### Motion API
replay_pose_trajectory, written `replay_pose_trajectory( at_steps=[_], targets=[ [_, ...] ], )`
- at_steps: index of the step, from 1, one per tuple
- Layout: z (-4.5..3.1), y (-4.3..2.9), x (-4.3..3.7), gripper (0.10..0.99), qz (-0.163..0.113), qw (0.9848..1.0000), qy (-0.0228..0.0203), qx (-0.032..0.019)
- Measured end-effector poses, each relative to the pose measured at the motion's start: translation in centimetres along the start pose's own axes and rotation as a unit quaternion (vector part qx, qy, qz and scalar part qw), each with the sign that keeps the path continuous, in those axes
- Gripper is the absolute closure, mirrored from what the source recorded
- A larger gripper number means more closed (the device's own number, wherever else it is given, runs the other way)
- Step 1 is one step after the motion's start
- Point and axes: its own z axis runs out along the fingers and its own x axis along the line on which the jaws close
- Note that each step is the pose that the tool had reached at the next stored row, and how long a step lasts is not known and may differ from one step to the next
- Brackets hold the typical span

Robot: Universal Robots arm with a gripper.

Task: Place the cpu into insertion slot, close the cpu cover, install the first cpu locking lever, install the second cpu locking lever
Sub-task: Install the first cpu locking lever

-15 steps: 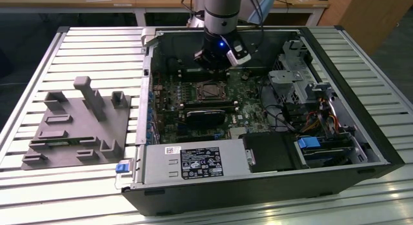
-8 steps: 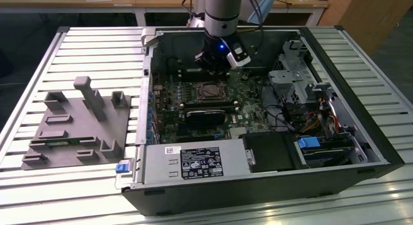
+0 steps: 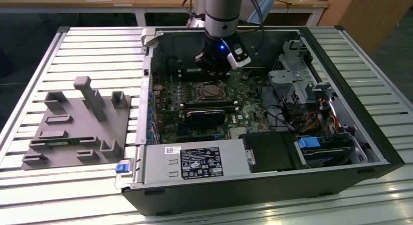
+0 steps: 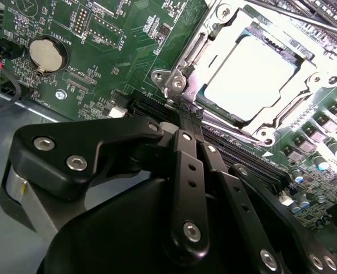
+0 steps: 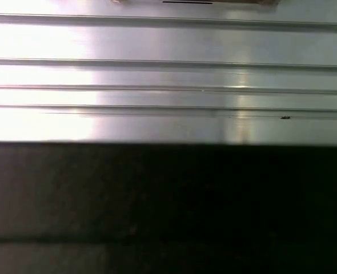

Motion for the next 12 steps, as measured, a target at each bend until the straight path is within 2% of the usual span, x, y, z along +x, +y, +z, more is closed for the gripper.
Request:
replay_pose_trajectory(
  at_steps=[12],
  targets=[
    [-0.27,0.04,-0.01,0.98,0.0,1.0,0.0,0.0]
  ],
)
